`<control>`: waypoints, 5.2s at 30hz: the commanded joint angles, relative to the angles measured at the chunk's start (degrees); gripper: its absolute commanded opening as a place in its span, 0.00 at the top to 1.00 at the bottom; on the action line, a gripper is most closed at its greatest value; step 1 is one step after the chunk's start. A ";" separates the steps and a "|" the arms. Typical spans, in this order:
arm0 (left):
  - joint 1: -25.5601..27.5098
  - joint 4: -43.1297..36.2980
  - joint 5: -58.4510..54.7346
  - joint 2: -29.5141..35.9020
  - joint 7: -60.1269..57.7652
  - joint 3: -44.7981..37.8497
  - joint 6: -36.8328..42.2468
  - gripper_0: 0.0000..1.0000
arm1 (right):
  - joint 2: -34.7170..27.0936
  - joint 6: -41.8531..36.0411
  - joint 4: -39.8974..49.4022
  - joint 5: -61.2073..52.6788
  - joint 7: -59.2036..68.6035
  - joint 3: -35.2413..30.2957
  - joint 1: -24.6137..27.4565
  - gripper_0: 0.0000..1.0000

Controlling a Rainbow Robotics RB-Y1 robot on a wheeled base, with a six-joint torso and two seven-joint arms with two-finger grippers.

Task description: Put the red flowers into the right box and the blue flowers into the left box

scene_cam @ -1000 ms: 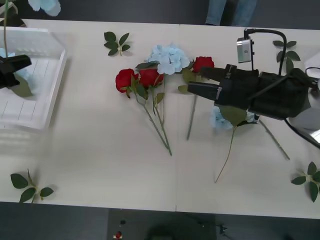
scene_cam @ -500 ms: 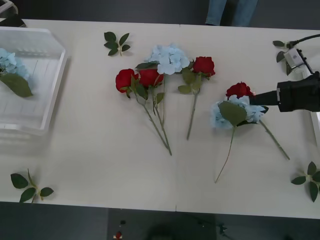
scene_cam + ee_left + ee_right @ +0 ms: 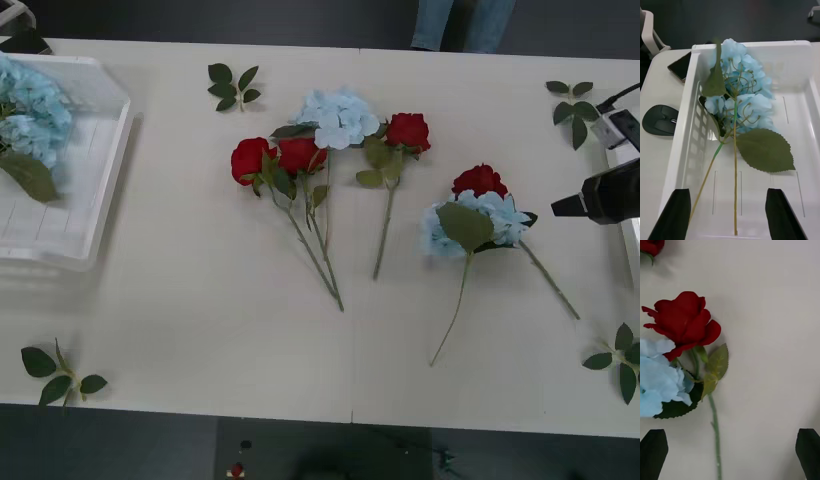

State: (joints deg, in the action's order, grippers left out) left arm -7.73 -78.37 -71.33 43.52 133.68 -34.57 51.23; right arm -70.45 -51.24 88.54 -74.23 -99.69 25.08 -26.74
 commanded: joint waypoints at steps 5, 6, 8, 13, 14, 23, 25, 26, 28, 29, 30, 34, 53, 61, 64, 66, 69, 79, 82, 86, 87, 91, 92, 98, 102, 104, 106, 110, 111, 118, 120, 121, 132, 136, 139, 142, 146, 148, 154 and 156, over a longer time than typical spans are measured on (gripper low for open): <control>-1.76 -4.59 -13.93 -0.10 1.23 0.82 14.43 0.00 | 4.00 0.17 -2.41 13.59 1.07 5.68 -5.25 0.00; -2.37 -5.12 -14.72 -0.10 0.97 1.79 15.48 0.00 | 4.62 0.26 -3.11 14.56 1.07 6.56 -5.95 0.00; -3.96 -5.91 -15.69 -0.10 -0.79 4.43 16.71 0.00 | 6.55 0.26 -5.66 14.99 1.25 8.05 -7.45 0.00; -8.53 -5.91 -14.02 -0.19 -9.14 13.39 17.24 0.00 | 11.12 0.35 -11.63 14.64 0.90 8.40 -9.56 0.00; -9.93 -5.83 -12.26 -0.72 -10.90 15.85 16.01 0.00 | 12.26 0.44 -12.78 14.47 0.90 8.40 -10.08 0.00; -18.90 -5.83 11.74 -12.67 -29.00 24.73 11.26 0.00 | 18.33 1.67 -18.84 13.76 1.34 8.40 -12.11 0.00; -19.34 -5.83 13.93 -13.90 -30.67 25.34 10.38 0.00 | 18.68 1.67 -19.19 13.76 1.25 8.40 -12.28 0.00; -20.22 -5.83 18.68 -16.19 -33.57 26.84 9.07 0.00 | 19.56 1.75 -20.16 14.03 1.25 8.40 -12.63 0.00; -21.01 -5.83 23.78 -18.21 -37.27 28.95 7.66 0.00 | 20.52 2.28 -21.04 14.47 1.34 8.40 -12.63 0.00; -21.36 -5.83 25.54 -18.73 -38.76 29.92 7.31 0.00 | 20.87 2.63 -21.39 14.47 1.25 8.40 -12.63 0.00; -21.53 -5.83 26.94 -19.17 -40.08 30.97 6.87 0.00 | 21.31 2.90 -21.74 14.56 1.25 8.40 -12.63 0.00; -22.06 -5.83 32.92 -20.32 -45.88 37.91 3.88 0.00 | 22.72 4.04 -23.24 15.26 0.99 8.40 -12.63 0.00; -26.37 -5.39 52.08 -26.03 -72.33 61.20 0.10 0.00 | 24.57 4.13 -23.85 18.69 0.99 8.49 -12.63 1.00; -27.69 -2.57 58.41 -27.96 -75.67 63.67 0.10 0.14 | 24.65 4.22 -23.85 20.09 0.90 8.49 -12.63 1.00; -27.69 -1.78 58.49 -27.96 -75.67 63.67 0.10 0.14 | 24.92 4.39 -23.85 20.71 0.90 8.49 -12.63 1.00; -27.69 -1.25 58.76 -27.96 -75.59 63.67 0.10 0.14 | 25.01 4.48 -23.85 21.06 1.16 8.49 -12.63 1.00; -27.60 -0.46 59.55 -27.96 -75.50 63.67 0.10 0.14 | 25.18 4.48 -23.85 21.24 1.25 8.40 -12.63 1.00; -27.51 2.61 61.13 -27.52 -75.41 63.67 0.01 0.86 | 23.16 4.39 -23.76 14.47 0.81 8.23 -14.39 1.00; -27.51 2.61 60.78 -27.26 -75.50 63.67 0.01 1.00 | 22.02 4.48 -23.68 11.30 0.63 8.05 -14.57 1.00; -27.51 2.17 60.16 -26.91 -75.59 63.67 0.01 1.00 | 19.64 4.48 -22.09 6.12 0.20 7.52 -14.65 1.00; -27.51 1.82 59.99 -26.91 -75.67 63.67 0.01 1.00 | 19.12 4.48 -21.65 5.24 0.20 7.35 -14.57 1.00; -27.51 -0.38 59.02 -26.03 -76.03 63.67 0.01 1.00 | 16.13 4.48 -20.78 -4.96 -0.33 6.82 -14.65 1.00; -27.51 -1.25 58.05 -25.77 -76.29 63.67 0.01 1.00 | 14.99 4.48 -20.51 -8.21 -0.68 6.82 -14.65 1.00; -26.46 -7.58 51.99 -22.60 -77.17 63.40 0.36 1.00 | 9.98 4.48 -17.26 -18.67 -2.44 6.82 -14.13 1.00; -23.03 -13.82 47.68 -20.32 -77.26 60.59 1.33 1.00 | 7.78 4.48 -16.38 -27.90 -3.85 6.82 -13.95 1.00; -20.83 -18.48 45.13 -19.00 -76.99 58.22 3.97 1.00 | 6.46 4.48 -15.94 -32.99 -6.13 6.82 -13.78 1.00; -19.25 -22.61 43.11 -17.77 -76.73 56.63 7.04 1.00 | 5.49 4.57 -15.94 -38.09 -9.12 6.82 -13.42 1.00; -15.73 -30.08 39.42 -16.27 -76.46 52.50 11.97 1.00 | 4.09 4.74 -15.94 -46.70 -14.66 6.73 -12.46 1.00; -15.03 -31.84 38.28 -16.01 -76.38 51.54 12.93 1.00 | 4.00 4.74 -15.85 -48.46 -15.89 6.73 -12.11 1.00; -12.22 -40.45 32.39 -15.66 -76.11 44.51 20.84 1.00 | 3.82 4.74 -15.59 -59.80 -26.00 3.92 -8.41 1.00; -12.04 -40.89 31.69 -15.66 -75.94 43.80 21.11 1.00 | 3.82 4.74 -14.89 -63.05 -28.98 3.13 -7.01 1.00; -12.04 -40.98 31.86 -15.66 -75.94 43.63 21.11 1.00 | 3.82 4.74 -14.53 -64.28 -30.04 2.69 -6.57 1.00; -12.04 -40.98 32.48 -15.66 -70.84 40.90 21.46 0.00 | 3.82 4.57 -8.38 -75.18 -39.88 -2.67 0.20 1.00; -11.95 -40.98 32.92 -15.66 -70.58 40.37 22.42 0.00 | 3.47 4.74 -7.06 -75.27 -39.88 -6.63 3.19 1.00; -11.69 -40.19 33.80 -15.66 -70.05 40.37 22.51 0.00 | 1.89 5.36 -7.77 -73.69 -40.15 -7.68 3.45 1.00; -11.34 -38.70 36.79 -15.66 -67.85 40.46 22.51 0.00 | 0.48 5.18 -8.91 -71.31 -40.15 -9.70 3.36 1.00; -10.81 -34.65 41.62 -15.66 -61.79 40.46 22.51 0.00 | -2.68 4.30 -11.63 -63.32 -39.97 -11.20 2.57 1.00; -10.81 -32.72 43.11 -15.75 -60.21 40.46 22.42 0.00 | -4.44 3.86 -13.13 -59.01 -39.97 -11.11 1.78 1.00; -10.28 -28.06 45.57 -15.83 -59.15 40.55 22.25 0.00 | -8.39 1.40 -18.14 -45.65 -39.00 -11.11 -0.77 1.00; -9.67 -27.71 45.93 -15.75 -58.97 40.55 22.25 0.00 | -8.92 0.52 -19.81 -42.22 -38.74 -11.20 -1.65 1.00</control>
State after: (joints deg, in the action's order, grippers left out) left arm -19.04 -105.51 -26.00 27.47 73.64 6.17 73.79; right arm -76.70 -50.11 70.18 -118.83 -138.49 14.36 -26.17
